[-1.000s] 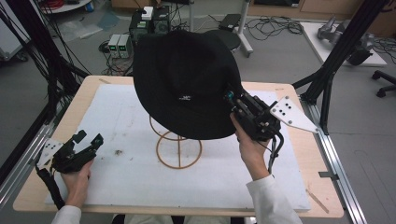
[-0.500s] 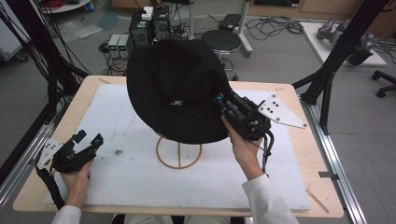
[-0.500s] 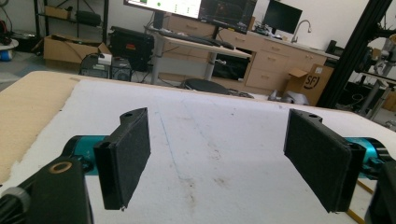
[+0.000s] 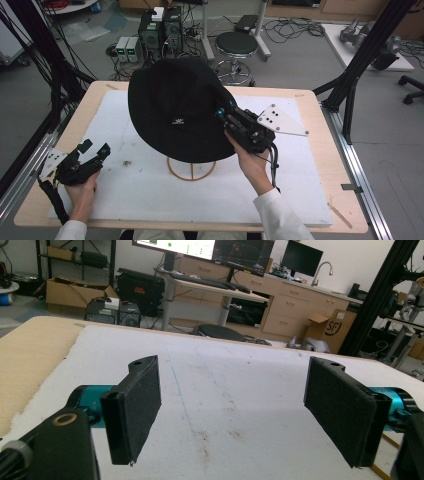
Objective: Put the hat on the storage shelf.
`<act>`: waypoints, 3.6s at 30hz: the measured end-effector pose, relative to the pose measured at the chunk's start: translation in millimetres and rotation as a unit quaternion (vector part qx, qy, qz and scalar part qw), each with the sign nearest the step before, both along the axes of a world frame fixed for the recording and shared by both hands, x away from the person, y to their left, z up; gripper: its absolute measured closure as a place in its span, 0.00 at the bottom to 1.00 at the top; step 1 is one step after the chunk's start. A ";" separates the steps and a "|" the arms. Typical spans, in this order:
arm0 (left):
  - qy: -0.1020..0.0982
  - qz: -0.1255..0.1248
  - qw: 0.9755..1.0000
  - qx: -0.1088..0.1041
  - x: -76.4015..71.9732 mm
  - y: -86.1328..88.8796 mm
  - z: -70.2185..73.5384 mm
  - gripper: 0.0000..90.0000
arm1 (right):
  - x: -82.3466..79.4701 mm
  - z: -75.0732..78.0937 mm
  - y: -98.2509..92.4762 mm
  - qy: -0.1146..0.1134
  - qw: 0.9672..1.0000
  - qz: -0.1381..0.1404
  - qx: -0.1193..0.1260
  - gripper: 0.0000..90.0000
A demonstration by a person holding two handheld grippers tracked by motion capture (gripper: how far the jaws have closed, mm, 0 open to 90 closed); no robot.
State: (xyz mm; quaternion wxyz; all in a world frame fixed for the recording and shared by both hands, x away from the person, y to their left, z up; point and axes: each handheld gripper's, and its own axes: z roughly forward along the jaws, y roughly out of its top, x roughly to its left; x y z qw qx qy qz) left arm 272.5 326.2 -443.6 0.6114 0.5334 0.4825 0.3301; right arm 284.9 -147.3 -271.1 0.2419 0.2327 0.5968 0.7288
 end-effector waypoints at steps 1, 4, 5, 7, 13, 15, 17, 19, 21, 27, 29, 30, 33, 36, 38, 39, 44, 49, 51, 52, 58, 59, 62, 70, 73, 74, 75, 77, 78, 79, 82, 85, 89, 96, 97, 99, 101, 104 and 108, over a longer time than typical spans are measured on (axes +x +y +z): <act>0.000 0.000 1.000 0.000 0.0 0.0 0.0 0.26 | 0.0 0.0 0.0 0.000 1.000 0.000 0.000 0.97; -0.001 0.000 1.000 0.001 -0.1 0.1 0.0 0.26 | 1.4 -4.6 1.3 0.007 1.000 0.002 -0.004 0.97; 0.000 0.000 1.000 0.001 0.0 0.2 0.0 0.26 | 1.9 -5.9 2.0 0.010 1.000 0.002 -0.005 0.97; 0.000 0.000 1.000 0.001 -0.1 0.2 0.0 0.26 | 2.9 -8.0 3.3 0.013 1.000 0.003 -0.009 0.97; 0.000 0.000 1.000 0.001 -0.2 -0.1 0.1 0.26 | 4.4 -15.5 6.1 0.023 1.000 0.006 -0.011 0.97; 0.000 -0.001 1.000 0.003 -0.3 -0.2 0.1 0.26 | 5.8 -18.4 6.7 0.029 1.000 0.007 -0.009 0.97; 0.001 -0.001 1.000 0.002 -0.4 -0.4 0.2 0.26 | 6.8 -20.3 7.4 0.033 0.999 0.005 -0.008 0.97; 0.001 -0.001 1.000 0.002 -0.5 -0.4 0.2 0.26 | 7.4 -21.4 7.8 0.032 0.999 0.005 -0.008 0.97; 0.000 0.000 1.000 0.001 -0.5 -0.2 0.3 0.26 | 7.5 -21.5 8.1 0.033 0.999 0.007 -0.006 0.97; 0.001 -0.001 1.000 0.002 -0.4 -0.3 0.2 0.26 | 7.9 -24.8 8.6 0.048 0.999 0.014 -0.011 0.97; 0.001 -0.001 1.000 0.002 -0.4 -0.3 0.2 0.26 | 8.2 -26.6 8.4 0.053 0.998 0.014 -0.012 0.96; 0.000 -0.001 1.000 0.001 -0.2 -0.3 0.2 0.26 | 8.5 -27.4 8.1 0.054 0.998 0.014 -0.013 0.96; 0.000 0.000 1.000 0.000 -0.2 0.1 0.1 0.26 | 9.6 -29.1 7.8 0.062 0.998 0.015 -0.015 0.96; 0.001 0.000 1.000 0.001 -0.3 0.5 0.2 0.26 | 10.2 -30.0 7.1 0.070 0.997 0.016 -0.015 0.96; 0.001 0.000 1.000 0.001 -0.2 0.3 0.2 0.26 | 10.2 -30.2 7.1 0.071 0.997 0.017 -0.016 0.96; 0.000 0.000 1.000 0.000 -0.1 0.2 0.0 0.26 | 10.0 -30.4 7.2 0.073 0.997 0.019 -0.017 0.95; 0.001 0.000 1.000 0.001 0.0 0.1 0.0 0.26 | 9.7 -30.8 7.4 0.079 0.996 0.020 -0.019 0.93; 0.000 0.000 1.000 0.001 -0.1 0.2 0.1 0.26 | 10.3 -31.4 5.8 0.091 0.996 0.021 -0.008 0.82; 0.001 0.000 1.000 0.001 -0.2 0.3 0.1 0.26 | 10.9 -31.7 5.3 0.091 0.996 0.019 -0.002 0.73; 0.002 0.000 1.000 0.001 -0.3 0.5 0.1 0.26 | 11.0 -31.7 5.1 0.093 0.995 0.023 -0.002 0.71; 0.001 -0.001 1.000 0.001 -0.2 0.3 0.1 0.26 | 10.3 -32.5 7.1 0.095 0.995 0.022 -0.017 0.54; 0.001 0.000 1.000 0.001 -0.2 0.3 0.1 0.26 | 10.0 -32.4 7.1 0.092 0.995 0.021 -0.016 0.51; 0.002 0.000 1.000 0.001 -0.3 0.6 0.1 0.26 | 9.8 -32.1 6.7 0.087 0.996 0.017 -0.015 0.42; 0.001 0.000 1.000 0.001 -0.3 0.7 0.1 0.26 | 8.6 -30.6 3.6 0.082 0.996 0.019 -0.009 0.32; 0.001 0.000 1.000 0.000 -0.3 0.9 0.1 0.26 | 7.1 -29.9 0.8 0.081 0.997 0.015 -0.003 0.27; 0.001 0.001 1.000 0.000 -0.3 1.0 0.1 0.26 | 6.3 -29.5 -0.3 0.078 0.997 0.013 -0.003 0.26; 0.001 0.001 1.000 0.000 -0.3 1.1 0.0 0.26 | 5.3 -29.0 -1.6 0.075 0.997 0.007 -0.003 0.25; 0.001 0.002 1.000 -0.002 -0.3 1.4 0.0 0.26 | 3.7 -28.6 -4.0 0.072 0.997 0.002 -0.002 0.25; 0.001 0.002 1.000 -0.003 -0.2 1.5 -0.1 0.26 | 2.7 -28.2 -6.3 0.072 0.997 -0.002 -0.001 0.24; 0.001 0.002 1.000 -0.003 -0.2 1.4 -0.1 0.26 | 1.6 -27.8 -8.6 0.070 0.997 -0.005 0.002 0.24; 0.000 0.001 1.000 -0.003 -0.4 1.5 0.0 0.26 | -1.3 -27.3 -15.1 0.069 0.997 -0.010 0.011 0.23; 0.001 0.002 1.000 -0.004 -0.3 1.5 -0.1 0.26 | -4.1 -26.6 -23.7 0.067 0.997 -0.021 0.016 0.22; 0.001 0.001 1.000 -0.003 -0.4 1.2 0.0 0.26 | -7.1 -25.0 -36.7 0.068 0.997 -0.037 0.027 0.20; 0.000 0.002 1.000 -0.003 -0.8 1.0 0.0 0.26 | -8.0 -24.3 -59.6 0.076 0.994 -0.060 0.052 0.20; 0.000 0.002 1.000 -0.003 -0.8 1.1 0.0 0.26 | -8.7 -24.3 -62.7 0.077 0.993 -0.064 0.055 0.20; 0.000 0.003 1.000 -0.002 -0.9 1.3 0.1 0.26 | -10.0 -24.3 -68.6 0.076 0.993 -0.073 0.058 0.20; 0.000 0.003 1.000 -0.002 -1.1 1.4 0.1 0.26 | -11.0 -24.8 -74.5 0.074 0.992 -0.082 0.059 0.19; 0.000 0.004 1.000 -0.002 -1.1 1.4 0.1 0.26 | -13.3 -27.6 -83.2 0.074 0.991 -0.098 0.061 0.19; 0.000 0.003 1.000 -0.003 -1.0 0.9 0.0 0.26 | -17.0 -34.5 -93.5 0.068 0.988 -0.129 0.054 0.19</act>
